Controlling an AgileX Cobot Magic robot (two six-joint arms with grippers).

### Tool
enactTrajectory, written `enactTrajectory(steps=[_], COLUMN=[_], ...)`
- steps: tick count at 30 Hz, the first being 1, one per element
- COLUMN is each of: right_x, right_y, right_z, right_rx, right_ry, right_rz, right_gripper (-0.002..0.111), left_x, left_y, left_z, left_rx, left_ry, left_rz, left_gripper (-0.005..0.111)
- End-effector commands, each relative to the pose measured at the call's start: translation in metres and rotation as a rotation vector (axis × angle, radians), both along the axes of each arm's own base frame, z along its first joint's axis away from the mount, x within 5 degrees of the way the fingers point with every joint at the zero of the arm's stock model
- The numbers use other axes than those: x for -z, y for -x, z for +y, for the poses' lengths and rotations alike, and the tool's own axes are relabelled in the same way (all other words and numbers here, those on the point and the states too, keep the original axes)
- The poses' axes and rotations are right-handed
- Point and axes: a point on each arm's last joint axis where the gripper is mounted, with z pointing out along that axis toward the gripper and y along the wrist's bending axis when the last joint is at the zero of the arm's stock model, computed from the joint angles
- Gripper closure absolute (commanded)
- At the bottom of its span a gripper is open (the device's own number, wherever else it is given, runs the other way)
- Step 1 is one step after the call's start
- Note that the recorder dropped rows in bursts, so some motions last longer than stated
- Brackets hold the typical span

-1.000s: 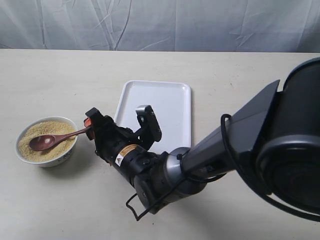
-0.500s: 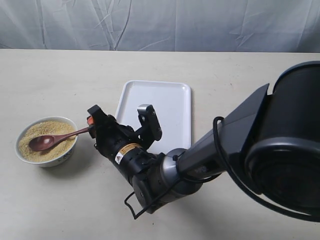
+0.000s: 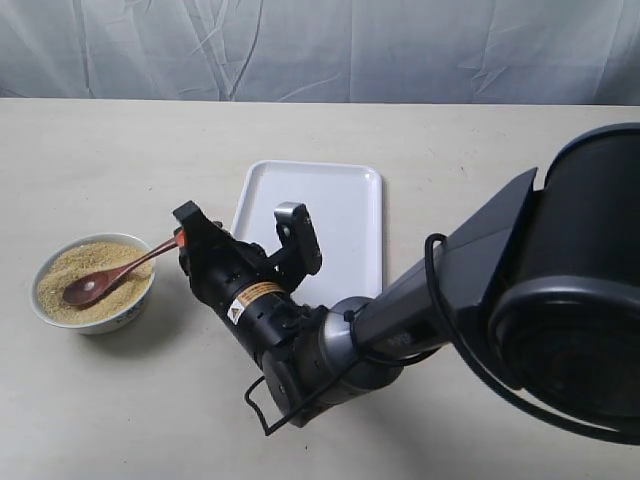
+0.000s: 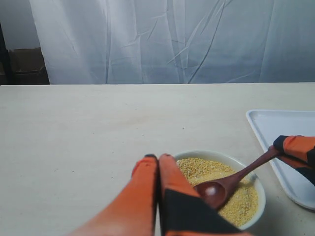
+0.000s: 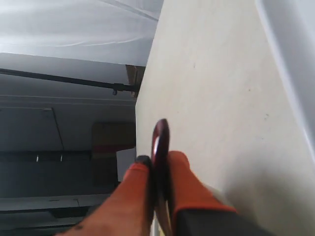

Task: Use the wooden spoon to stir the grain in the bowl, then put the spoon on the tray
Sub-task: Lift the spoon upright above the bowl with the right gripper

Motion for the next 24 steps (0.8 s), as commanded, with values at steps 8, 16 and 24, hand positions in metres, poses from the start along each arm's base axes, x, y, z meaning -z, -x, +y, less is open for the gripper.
enactTrajectory(steps=[8, 16, 24], right_x=[-0.036, -0.065, -0.113], right_y=[-0.003, -0.001, -0.001], right_z=[-0.006, -0.006, -0.009], right_rx=[0.040, 0.010, -0.150], right_ry=[-0.131, -0.020, 0.333], right_rz=[-0.175, -0.326, -0.568], right_gripper=[0.109, 0.109, 0.109], left_x=[0.001, 0.001, 0.001], left_y=[0.000, 0.000, 0.000], left_z=[0.000, 0.000, 0.000], left_rx=[-0.001, -0.001, -0.001], left_ry=[-0.002, -0.002, -0.002], left_rz=[-0.002, -0.002, -0.002], left_gripper=[0.106, 0.106, 0.106])
